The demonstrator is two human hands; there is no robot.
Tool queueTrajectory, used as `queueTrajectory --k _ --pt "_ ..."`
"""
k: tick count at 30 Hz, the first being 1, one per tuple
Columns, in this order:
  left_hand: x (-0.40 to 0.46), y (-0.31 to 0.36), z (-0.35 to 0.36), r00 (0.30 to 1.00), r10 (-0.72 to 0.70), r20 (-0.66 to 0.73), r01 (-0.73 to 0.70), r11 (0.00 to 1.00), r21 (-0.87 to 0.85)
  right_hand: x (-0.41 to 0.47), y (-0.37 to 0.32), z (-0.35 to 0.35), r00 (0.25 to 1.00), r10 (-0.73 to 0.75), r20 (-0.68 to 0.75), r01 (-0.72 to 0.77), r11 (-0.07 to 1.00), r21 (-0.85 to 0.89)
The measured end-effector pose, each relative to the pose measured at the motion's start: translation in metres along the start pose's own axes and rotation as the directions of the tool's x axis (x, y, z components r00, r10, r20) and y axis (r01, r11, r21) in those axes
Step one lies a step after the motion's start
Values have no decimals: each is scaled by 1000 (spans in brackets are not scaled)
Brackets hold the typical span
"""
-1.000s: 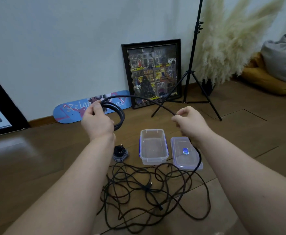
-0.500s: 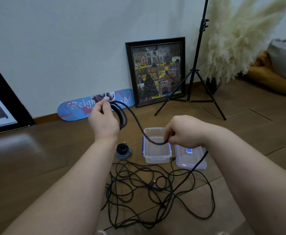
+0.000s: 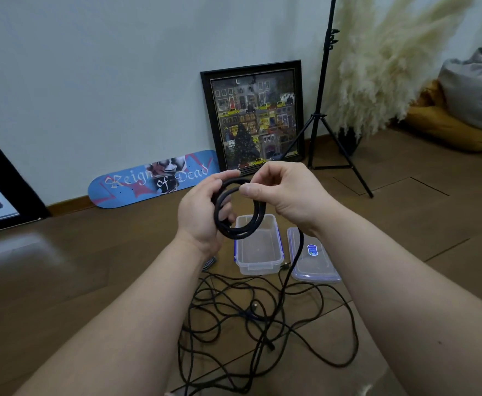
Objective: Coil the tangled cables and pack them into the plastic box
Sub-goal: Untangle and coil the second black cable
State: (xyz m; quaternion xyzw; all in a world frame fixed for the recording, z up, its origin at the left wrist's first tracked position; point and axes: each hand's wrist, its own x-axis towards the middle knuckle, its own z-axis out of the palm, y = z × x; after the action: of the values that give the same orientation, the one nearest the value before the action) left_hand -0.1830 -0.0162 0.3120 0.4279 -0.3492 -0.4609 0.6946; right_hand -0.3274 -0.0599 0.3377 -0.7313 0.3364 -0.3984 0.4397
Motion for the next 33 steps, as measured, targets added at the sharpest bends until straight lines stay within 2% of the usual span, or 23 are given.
queueTrajectory --k 3,6,12,15,19,23,26,29,33 --pt "0 -1 4 1000 16 -22 -16 1000 11 1 6 0 992 10 -127 -17 998 -57" --pt "-2 -5 10 996 91 -10 -89 988 127 1 13 2 980 14 -197 -31 996 -83" --pt "-4 -7 18 981 194 0 -189 954 234 0 21 10 950 14 -312 -5 1000 30" --pt "-6 -4 21 979 203 -35 -192 961 200 1 25 16 948 -86 -307 71 996 -59" --pt "-9 -2 23 978 207 -23 -201 966 165 -2 35 23 966 -206 -154 164 955 -246" --pt "-11 0 23 980 199 -9 -196 969 152 -4 34 26 941 -255 -222 191 943 -274" --pt "-11 0 22 979 203 -18 -196 961 195 -5 31 28 929 -247 -276 194 959 -206" --pt "-10 -1 21 976 215 -35 -203 955 216 -7 27 29 950 -120 -287 117 993 -29" --pt "-8 -3 19 969 249 9 -242 933 265 -6 18 26 955 18 -295 50 974 220"
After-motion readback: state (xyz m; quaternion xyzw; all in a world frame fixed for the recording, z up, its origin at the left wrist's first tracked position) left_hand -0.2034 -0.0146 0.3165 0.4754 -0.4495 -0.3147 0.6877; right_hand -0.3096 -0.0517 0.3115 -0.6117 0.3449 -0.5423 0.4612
